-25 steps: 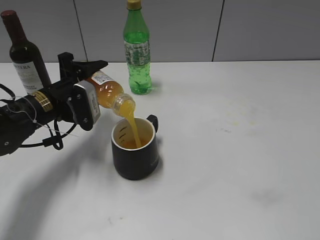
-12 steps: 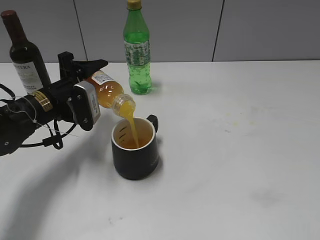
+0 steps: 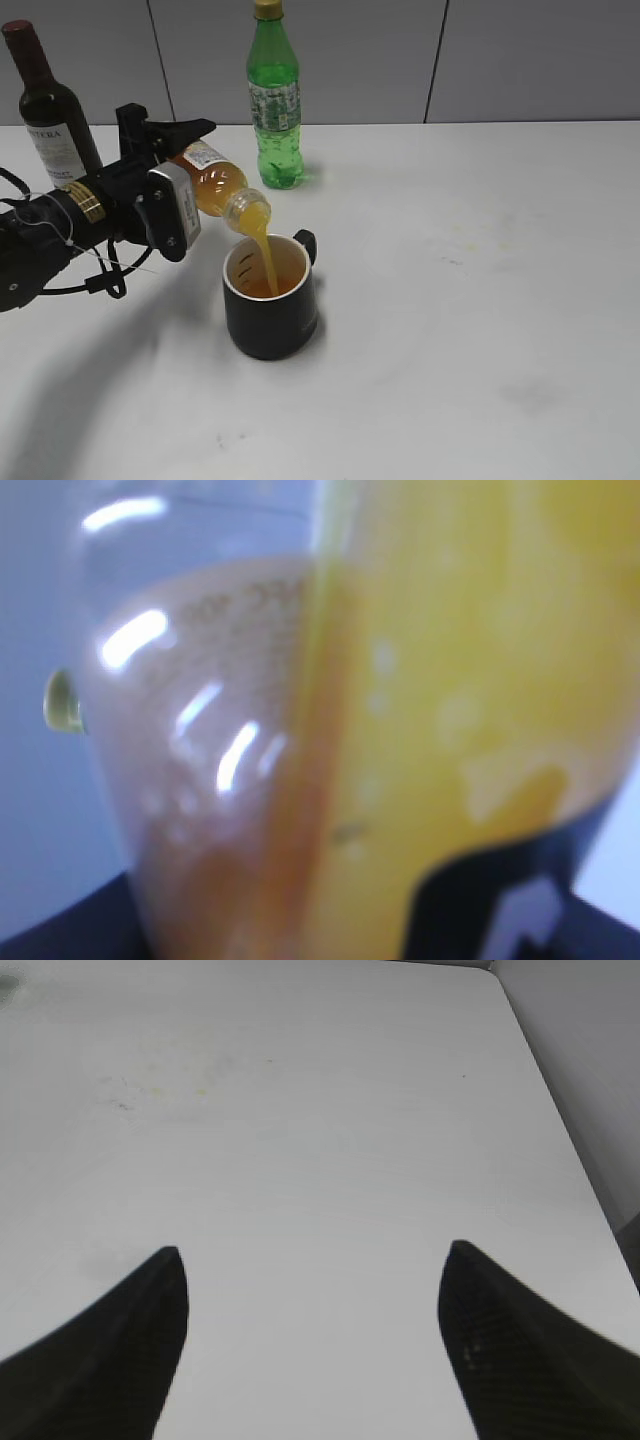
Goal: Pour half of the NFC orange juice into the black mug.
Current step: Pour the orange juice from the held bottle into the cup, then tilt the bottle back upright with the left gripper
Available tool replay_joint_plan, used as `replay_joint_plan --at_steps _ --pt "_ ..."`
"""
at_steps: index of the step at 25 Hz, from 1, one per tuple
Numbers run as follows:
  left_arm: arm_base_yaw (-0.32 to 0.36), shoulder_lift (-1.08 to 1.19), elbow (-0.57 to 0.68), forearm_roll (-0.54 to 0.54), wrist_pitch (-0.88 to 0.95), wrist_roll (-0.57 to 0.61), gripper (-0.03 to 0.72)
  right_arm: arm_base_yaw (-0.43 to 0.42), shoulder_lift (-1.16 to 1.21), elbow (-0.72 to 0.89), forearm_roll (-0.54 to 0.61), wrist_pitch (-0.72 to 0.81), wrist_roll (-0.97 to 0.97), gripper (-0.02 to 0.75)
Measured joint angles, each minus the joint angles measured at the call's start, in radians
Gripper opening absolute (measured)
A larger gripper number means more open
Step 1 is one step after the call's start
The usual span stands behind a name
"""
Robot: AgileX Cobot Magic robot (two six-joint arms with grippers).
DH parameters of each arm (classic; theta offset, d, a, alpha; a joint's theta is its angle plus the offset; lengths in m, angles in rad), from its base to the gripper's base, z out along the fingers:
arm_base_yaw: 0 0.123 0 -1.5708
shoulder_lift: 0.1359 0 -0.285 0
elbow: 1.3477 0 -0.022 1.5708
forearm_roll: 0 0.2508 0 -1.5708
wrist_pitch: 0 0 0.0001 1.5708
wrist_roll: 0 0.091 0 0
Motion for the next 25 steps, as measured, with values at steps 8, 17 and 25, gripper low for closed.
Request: replay_joint_plan --at_steps 8,17,25 --pt "0.0 0.0 0.0 0.0 0.0 0.002 0.473 0.0 0.0 0.0 0.0 0.0 0.0 0.592" --pt "0.0 0.0 0.0 -0.001 -0.001 0.014 0.473 0.0 0.0 0.0 0.0 0.0 0.0 0.592" --pt "0.0 0.0 0.0 -0.003 -0.008 0.021 0.473 0.0 0.0 0.0 0.0 0.0 0.0 0.592"
